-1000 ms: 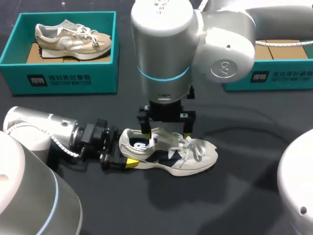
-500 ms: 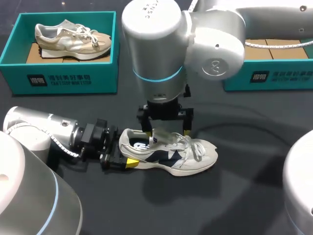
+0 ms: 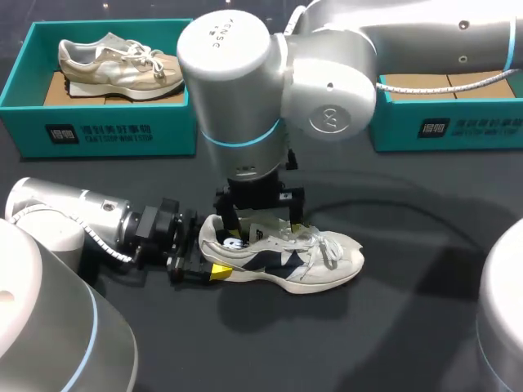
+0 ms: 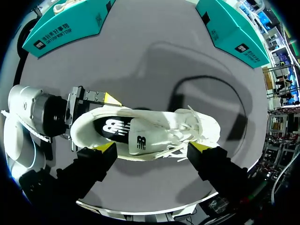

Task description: Take the shoe out of the shoebox, open the shoe tongue, remove and reinsert the insole, then place the shoe into the shoebox

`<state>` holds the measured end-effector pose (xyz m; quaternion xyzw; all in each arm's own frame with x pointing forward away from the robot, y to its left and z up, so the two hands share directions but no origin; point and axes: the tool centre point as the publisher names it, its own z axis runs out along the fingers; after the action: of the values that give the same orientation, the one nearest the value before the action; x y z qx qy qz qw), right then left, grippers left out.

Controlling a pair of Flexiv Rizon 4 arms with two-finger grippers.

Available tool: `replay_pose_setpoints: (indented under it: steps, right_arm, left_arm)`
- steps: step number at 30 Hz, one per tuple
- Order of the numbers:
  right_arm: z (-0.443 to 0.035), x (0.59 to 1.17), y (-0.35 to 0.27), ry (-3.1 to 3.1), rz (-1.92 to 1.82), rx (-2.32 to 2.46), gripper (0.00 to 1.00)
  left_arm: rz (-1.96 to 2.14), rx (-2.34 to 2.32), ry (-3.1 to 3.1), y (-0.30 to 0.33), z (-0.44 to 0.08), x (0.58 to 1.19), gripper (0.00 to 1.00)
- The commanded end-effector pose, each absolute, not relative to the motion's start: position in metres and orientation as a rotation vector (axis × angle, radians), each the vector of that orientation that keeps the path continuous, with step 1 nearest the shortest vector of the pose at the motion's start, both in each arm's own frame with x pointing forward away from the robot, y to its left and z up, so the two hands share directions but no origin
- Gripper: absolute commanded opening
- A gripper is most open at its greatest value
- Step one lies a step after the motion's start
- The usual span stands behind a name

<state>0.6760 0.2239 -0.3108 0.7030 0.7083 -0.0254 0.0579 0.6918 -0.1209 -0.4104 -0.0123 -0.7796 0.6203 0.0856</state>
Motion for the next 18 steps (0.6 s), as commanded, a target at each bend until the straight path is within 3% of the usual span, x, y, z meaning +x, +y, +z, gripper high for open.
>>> replay_pose_setpoints:
  steps: [1, 18]
  right_arm:
    - [-0.318, 0.671, 0.25, 1.736, -0.238, 2.243, 1.0]
    - [-0.33, 0.673, 0.237, 1.527, -0.293, 2.249, 1.0]
  left_arm:
    - [1.848, -0.035, -2.326, -0.122, -0.413, 0.693, 0.0]
    - [1.848, -0.035, -2.326, -0.122, -0.413, 0.693, 0.0]
